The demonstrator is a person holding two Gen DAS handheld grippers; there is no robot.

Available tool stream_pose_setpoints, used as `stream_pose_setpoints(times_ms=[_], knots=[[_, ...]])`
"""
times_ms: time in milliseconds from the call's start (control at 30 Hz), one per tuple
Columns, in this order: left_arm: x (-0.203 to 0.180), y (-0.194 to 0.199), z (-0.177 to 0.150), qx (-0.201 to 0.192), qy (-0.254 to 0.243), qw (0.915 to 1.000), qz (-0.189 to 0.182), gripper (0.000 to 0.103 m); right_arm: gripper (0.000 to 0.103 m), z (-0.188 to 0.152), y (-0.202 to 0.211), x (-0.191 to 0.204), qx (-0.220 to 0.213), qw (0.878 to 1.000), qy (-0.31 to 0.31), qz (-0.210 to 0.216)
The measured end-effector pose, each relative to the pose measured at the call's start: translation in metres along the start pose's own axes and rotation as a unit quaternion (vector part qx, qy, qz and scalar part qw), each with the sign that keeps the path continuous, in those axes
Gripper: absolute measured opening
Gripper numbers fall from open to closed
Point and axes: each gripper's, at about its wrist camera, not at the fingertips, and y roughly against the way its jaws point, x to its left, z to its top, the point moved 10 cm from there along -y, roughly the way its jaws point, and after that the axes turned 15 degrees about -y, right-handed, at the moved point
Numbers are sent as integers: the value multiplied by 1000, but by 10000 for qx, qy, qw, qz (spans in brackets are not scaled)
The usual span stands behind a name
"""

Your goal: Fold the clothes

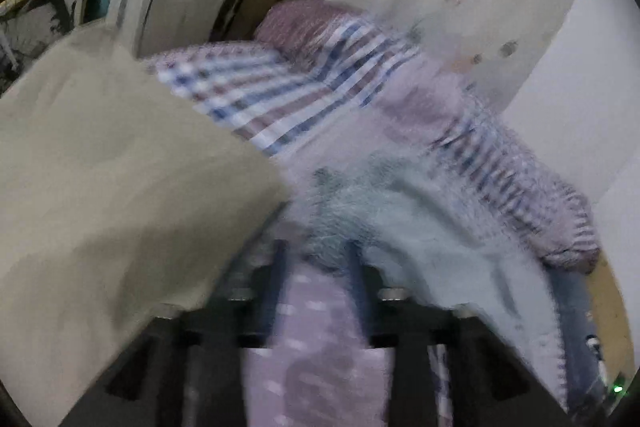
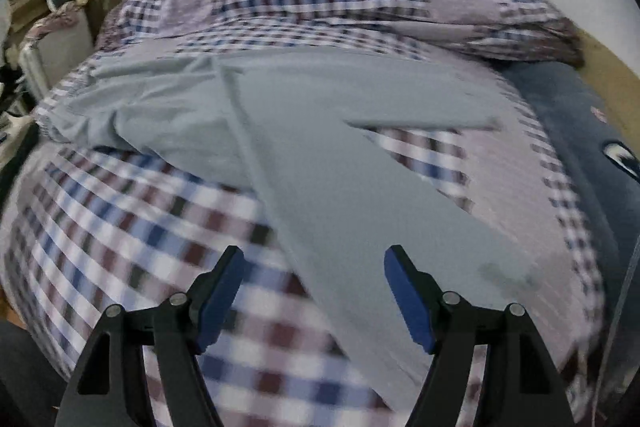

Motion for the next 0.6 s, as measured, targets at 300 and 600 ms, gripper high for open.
stream_pose_setpoints(times_ms=[300,600], knots=[[-199,-4,-63,113,-707,9877,-1391,87,37,-62,1,-73,380,9976,163,-564],[-291,-58,-154,764,-1547,9727,-1551,87,37,-106,-30,-66,688,9678,1912,-1486]])
